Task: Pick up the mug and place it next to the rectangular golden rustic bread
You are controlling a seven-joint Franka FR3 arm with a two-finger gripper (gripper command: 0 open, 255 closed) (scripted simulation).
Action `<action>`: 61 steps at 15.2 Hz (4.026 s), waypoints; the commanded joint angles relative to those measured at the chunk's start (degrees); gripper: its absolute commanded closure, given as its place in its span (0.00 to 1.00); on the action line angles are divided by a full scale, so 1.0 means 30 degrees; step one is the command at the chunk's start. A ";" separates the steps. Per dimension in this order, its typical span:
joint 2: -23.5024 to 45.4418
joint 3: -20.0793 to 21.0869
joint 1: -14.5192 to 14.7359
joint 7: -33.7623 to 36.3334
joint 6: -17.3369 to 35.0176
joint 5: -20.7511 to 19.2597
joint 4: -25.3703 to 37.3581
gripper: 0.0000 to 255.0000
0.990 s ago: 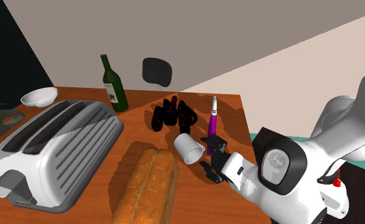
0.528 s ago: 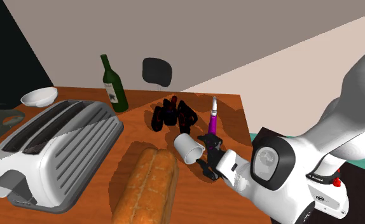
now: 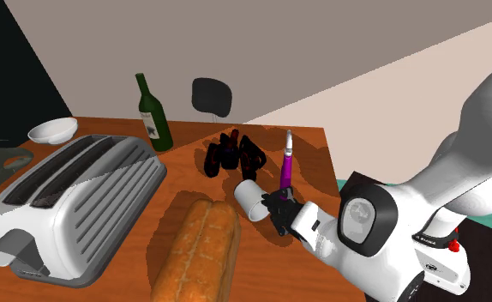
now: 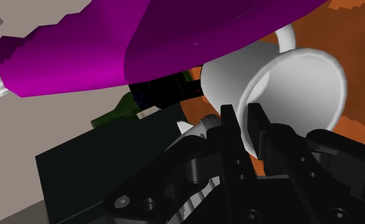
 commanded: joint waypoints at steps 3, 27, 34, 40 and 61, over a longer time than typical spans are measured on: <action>0.0007 0.0001 -0.0005 0.0002 -0.0002 -0.0003 -0.0002 1.00; -0.7049 -0.6354 0.5061 -0.8199 0.3410 0.5259 -0.0433 1.00; -0.8291 -0.7864 0.6100 -1.0695 0.3290 0.6475 -0.0077 1.00; -0.9105 -0.8955 0.6791 -1.2659 0.2984 0.7351 0.0423 1.00; -0.4758 -0.1536 0.5838 -1.2993 -0.4679 1.1297 0.8336 1.00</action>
